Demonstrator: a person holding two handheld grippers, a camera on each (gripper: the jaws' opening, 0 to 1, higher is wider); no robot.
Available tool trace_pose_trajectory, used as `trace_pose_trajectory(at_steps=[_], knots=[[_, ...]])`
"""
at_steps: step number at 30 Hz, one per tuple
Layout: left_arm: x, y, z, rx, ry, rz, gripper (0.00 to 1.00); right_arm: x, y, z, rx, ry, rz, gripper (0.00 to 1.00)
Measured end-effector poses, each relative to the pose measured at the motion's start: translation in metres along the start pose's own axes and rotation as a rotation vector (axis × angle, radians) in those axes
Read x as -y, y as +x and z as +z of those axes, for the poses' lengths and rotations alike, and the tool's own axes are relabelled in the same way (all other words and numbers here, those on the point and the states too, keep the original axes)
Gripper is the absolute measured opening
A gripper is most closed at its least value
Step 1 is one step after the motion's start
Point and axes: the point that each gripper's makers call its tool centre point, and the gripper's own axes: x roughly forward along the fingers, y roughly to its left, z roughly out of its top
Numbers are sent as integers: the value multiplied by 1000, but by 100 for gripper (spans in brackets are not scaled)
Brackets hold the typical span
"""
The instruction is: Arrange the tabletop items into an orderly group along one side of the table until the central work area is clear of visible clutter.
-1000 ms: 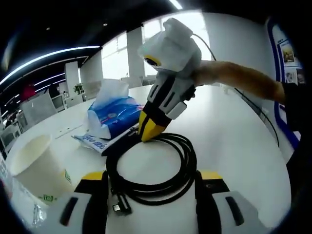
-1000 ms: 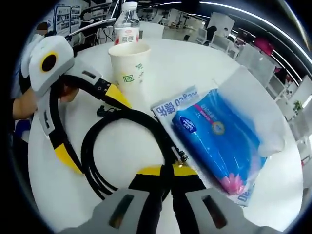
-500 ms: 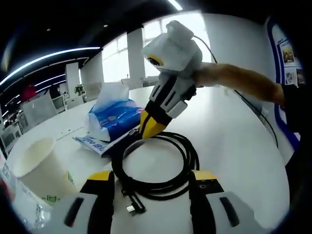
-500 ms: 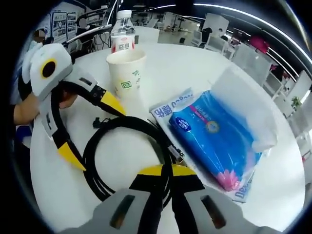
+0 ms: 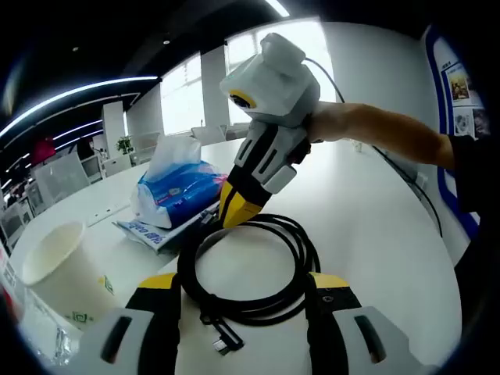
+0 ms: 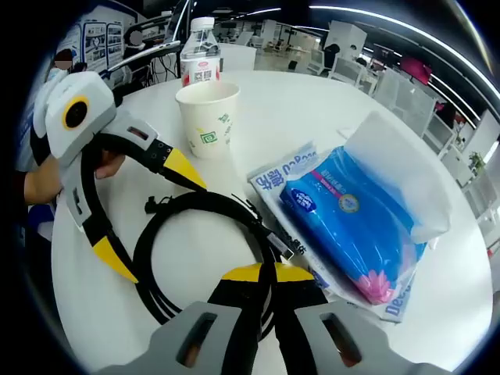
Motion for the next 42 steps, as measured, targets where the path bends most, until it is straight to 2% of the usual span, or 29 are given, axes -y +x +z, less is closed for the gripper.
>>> trace_pose_trajectory(at_steps=[6,14,27,30,42], knots=[[0,5,2,-5,6,-15,70,-6,4,-2,4,-3,14,0],[13,6,1,10,0,-21,68,-6,4,-1,10,7,17,0],[12,6,5,7,18,-9,66,-6,-2,2,29,11,10,0],[18,3,6,11,20,-5,66,-6,-5,5,39,16,10,0],[24,-6,19,40,39,2,66,-7,-21,15,63,19,2,0]])
